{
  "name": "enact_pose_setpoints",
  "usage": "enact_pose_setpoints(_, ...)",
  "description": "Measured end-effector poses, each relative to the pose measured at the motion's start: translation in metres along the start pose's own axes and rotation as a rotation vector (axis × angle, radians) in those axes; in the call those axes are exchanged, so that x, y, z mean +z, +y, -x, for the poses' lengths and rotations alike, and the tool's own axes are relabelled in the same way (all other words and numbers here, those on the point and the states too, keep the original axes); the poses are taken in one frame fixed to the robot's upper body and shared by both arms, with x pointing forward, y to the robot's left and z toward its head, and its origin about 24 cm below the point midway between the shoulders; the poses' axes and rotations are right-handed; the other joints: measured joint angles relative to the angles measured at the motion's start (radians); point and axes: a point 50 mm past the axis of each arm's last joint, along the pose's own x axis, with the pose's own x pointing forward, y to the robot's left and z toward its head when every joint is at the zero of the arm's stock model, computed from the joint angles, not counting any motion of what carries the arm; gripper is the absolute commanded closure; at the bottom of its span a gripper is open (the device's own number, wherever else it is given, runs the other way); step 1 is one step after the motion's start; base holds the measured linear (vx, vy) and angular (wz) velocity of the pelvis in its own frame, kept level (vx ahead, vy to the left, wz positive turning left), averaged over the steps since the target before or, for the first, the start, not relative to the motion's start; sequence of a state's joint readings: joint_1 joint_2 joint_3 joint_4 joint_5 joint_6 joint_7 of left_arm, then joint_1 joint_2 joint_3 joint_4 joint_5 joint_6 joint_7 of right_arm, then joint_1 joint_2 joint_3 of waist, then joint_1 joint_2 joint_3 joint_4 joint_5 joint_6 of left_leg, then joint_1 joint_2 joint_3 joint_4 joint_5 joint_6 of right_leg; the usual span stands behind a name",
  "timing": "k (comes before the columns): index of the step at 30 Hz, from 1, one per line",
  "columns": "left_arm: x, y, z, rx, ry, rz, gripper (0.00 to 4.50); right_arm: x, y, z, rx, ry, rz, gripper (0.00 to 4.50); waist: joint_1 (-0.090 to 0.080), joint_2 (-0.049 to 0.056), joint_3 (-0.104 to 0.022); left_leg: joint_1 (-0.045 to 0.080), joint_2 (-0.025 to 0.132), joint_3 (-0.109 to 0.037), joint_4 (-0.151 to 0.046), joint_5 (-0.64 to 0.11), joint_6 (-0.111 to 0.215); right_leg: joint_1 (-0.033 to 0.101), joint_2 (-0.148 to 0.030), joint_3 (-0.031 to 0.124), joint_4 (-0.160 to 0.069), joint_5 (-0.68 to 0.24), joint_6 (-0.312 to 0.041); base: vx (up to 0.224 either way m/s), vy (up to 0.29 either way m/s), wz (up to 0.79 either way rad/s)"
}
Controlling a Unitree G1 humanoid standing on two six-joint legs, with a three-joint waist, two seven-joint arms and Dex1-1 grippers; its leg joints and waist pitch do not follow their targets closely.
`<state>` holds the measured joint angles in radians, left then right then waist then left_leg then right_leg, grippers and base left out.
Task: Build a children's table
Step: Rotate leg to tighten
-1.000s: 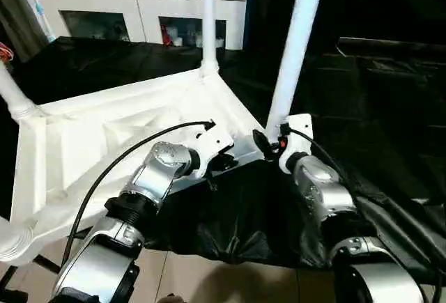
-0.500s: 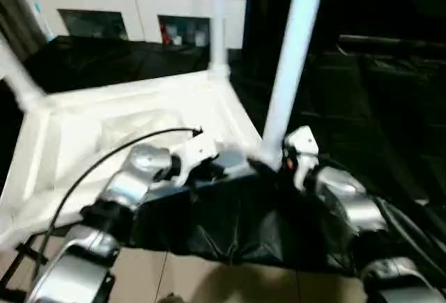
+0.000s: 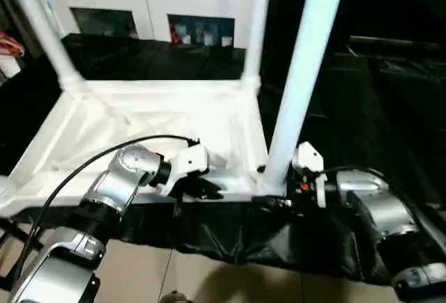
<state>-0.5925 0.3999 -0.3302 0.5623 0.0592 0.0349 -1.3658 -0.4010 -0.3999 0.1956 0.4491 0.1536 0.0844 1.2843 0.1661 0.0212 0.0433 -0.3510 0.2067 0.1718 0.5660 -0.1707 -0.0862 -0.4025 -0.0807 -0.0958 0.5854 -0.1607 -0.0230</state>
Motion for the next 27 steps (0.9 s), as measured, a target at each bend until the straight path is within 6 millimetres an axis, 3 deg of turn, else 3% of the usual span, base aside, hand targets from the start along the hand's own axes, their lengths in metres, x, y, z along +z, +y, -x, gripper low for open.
enact_pose_setpoints(11,-0.003,0.002,-0.001,0.021,-0.012,0.014,4.5,-0.002,-0.001,-0.004,-0.063,-0.022,-0.017,1.71,0.002,0.0,-0.001,0.001,0.0,0.0,0.0,0.0,0.0,0.001,0.0,0.0,0.001,-0.001,0.002,0.0,0.0,0.0)
enact_pose_setpoints(19,0.003,0.016,-0.014,0.211,-0.017,0.079,4.5,-0.005,-0.024,-0.018,-0.468,-0.125,-0.125,1.78,-0.023,-0.002,-0.002,0.002,-0.001,0.0,0.002,0.0,0.0,0.002,0.0,0.0,0.002,-0.003,0.005,0.0,0.0,0.0)
enact_pose_setpoints(27,0.022,0.031,-0.042,0.38,-0.013,0.161,4.5,0.0,-0.047,-0.038,-0.902,-0.184,-0.283,1.78,-0.025,-0.002,-0.003,0.002,-0.001,-0.001,0.002,0.0,0.0,0.003,-0.001,0.0,0.002,-0.003,0.005,0.0,0.0,0.0)
